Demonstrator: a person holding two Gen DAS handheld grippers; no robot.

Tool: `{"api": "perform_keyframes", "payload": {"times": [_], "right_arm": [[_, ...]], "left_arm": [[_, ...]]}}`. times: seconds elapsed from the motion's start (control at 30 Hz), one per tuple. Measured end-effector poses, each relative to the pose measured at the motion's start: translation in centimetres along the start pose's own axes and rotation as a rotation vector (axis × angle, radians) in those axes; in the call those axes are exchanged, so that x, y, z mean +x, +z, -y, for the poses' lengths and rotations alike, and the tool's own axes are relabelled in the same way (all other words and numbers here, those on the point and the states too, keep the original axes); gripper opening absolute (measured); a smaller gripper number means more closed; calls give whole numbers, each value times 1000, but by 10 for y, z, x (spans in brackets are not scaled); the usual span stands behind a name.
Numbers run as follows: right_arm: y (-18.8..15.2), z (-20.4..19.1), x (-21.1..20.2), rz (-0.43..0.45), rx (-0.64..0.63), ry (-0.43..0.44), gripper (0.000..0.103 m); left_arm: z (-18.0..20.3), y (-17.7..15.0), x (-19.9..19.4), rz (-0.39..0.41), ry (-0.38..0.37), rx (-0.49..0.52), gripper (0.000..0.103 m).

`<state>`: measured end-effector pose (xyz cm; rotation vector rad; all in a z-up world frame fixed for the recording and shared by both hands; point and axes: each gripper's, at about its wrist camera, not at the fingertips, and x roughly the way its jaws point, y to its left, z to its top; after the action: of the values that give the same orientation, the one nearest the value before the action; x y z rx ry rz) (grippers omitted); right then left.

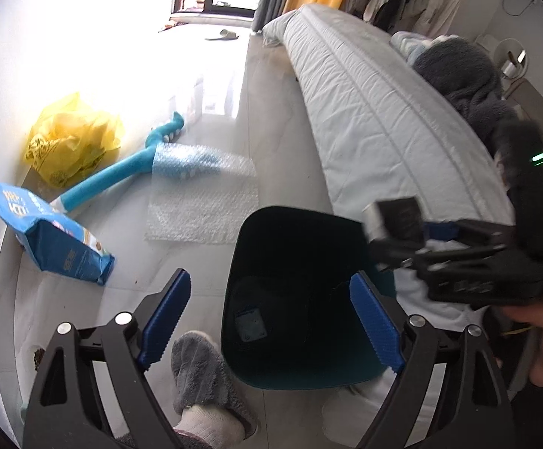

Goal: Collect trash
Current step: 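Open the right tool over the bin to drop the Face pack, then move both tools back to the remaining trash on the bed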

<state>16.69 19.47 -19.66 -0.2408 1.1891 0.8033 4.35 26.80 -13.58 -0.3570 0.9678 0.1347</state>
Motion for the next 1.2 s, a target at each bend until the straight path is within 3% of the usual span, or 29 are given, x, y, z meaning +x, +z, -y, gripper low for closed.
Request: {"api": "perform_keyframes", "payload": {"times": [0.4,0.6,0.97,1.2], "right_arm": [[-7,-2,41,-88,-13,-47,74],[-9,-3,40,-84,-12,-52,87],[-7,0,-21,53,17,22,90],[-15,12,-71,149,-6,16,90]], "left_arm": [[17,22,-43,150,-47,32,79],[25,32,-60,208,-52,46,79],[55,44,-91,300,-89,65,80],[89,52,-105,360,-95,105,85]]}}
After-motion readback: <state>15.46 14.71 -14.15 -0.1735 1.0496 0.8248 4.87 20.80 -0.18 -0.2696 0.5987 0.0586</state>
